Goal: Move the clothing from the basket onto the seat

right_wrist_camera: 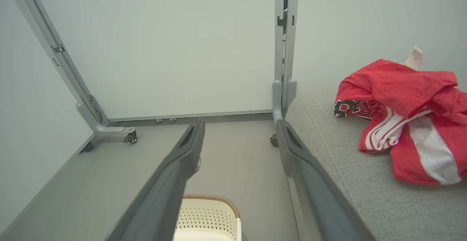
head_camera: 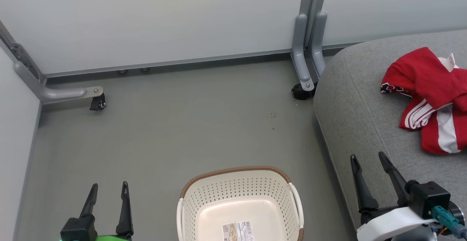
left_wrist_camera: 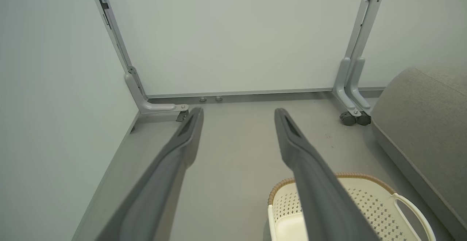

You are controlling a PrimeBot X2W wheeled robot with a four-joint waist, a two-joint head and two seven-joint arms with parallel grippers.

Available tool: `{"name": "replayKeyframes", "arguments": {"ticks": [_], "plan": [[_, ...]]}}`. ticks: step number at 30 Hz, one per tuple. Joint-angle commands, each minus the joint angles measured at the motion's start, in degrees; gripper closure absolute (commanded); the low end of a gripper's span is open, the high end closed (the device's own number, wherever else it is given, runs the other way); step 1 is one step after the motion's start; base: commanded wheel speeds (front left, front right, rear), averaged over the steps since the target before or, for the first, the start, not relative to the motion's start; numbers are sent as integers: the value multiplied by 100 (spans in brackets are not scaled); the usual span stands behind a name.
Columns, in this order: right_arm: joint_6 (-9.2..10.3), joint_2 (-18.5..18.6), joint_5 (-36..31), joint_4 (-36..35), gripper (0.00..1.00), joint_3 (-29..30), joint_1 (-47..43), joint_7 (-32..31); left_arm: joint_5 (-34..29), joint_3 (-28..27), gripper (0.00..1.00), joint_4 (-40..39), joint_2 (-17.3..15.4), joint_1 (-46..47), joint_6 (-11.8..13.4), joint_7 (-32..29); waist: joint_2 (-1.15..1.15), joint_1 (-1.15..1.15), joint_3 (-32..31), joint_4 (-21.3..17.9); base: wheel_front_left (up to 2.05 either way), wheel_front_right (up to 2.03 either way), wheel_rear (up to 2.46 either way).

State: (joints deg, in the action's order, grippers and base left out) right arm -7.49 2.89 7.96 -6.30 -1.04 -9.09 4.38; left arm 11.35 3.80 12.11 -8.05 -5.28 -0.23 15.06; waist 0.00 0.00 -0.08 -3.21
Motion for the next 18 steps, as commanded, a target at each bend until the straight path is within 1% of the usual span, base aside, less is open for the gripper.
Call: {"name": "replayKeyframes", "arguments": {"ticks": [1, 12, 13, 16, 18], "plan": [[0, 3, 42, -5, 0, -2, 14, -10, -37, -29, 0, 27, 24, -22, -27, 15, 0, 0, -1, 9, 0, 0, 0], [0, 3, 107, 19, 0, 9, 19, -12, -162, -146, 0, 100, 134, 86, -104, 15, 0, 0, -8, 41, 0, 0, 0], [0, 0, 72, 14, 100, 7, 2, -1, -136, -137, 100, 104, 144, 19, -87, 0, 0, 0, -8, 41, 0, 0, 0], [0, -15, 143, 122, 100, -16, -23, 11, -58, -156, 100, 238, 180, 27, -92, -56, 0, 0, -8, 43, 0, 0, 0], [0, -7, 393, 139, 100, -17, -7, 7, 164, -207, 100, 268, 189, 86, -110, -139, 0, 0, -7, 48, 0, 0, 0]]}}
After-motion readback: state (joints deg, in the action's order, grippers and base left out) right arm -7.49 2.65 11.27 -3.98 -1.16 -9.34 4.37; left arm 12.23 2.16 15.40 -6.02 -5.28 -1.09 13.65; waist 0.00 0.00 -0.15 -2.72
